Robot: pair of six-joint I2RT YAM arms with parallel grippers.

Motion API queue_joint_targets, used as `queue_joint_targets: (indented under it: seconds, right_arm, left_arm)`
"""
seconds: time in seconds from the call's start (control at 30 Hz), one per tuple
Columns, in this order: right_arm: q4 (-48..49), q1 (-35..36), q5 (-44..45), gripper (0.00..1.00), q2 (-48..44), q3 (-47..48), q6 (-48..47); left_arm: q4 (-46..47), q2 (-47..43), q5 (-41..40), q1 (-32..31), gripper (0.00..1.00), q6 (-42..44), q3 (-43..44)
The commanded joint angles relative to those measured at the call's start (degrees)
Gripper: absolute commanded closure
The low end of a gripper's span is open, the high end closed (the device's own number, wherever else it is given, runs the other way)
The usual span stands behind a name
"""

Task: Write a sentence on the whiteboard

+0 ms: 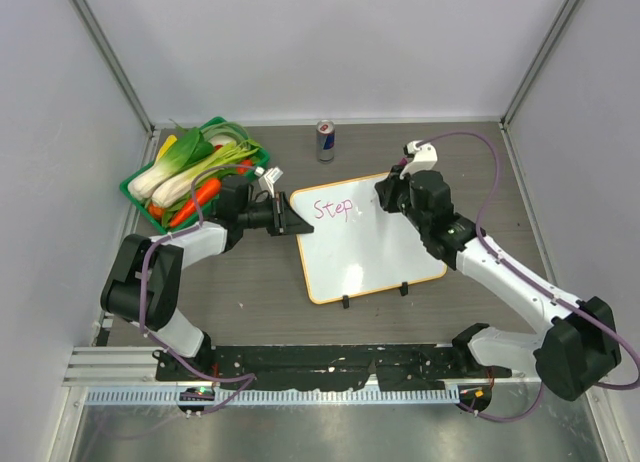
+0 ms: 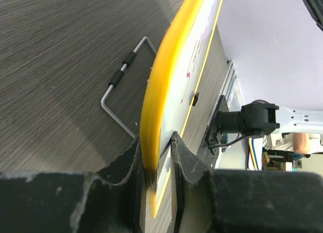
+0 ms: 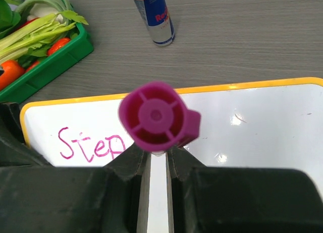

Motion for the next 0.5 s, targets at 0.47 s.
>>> queue_joint_targets:
  seconds: [0.47]
  right_arm:
    - [6.39, 0.77, 5.47, 0.99, 4.65, 5.08, 0.09]
  left_arm:
    - [-6.31, 1.22, -5.56, -1.89, 1.0, 6.34, -0.79]
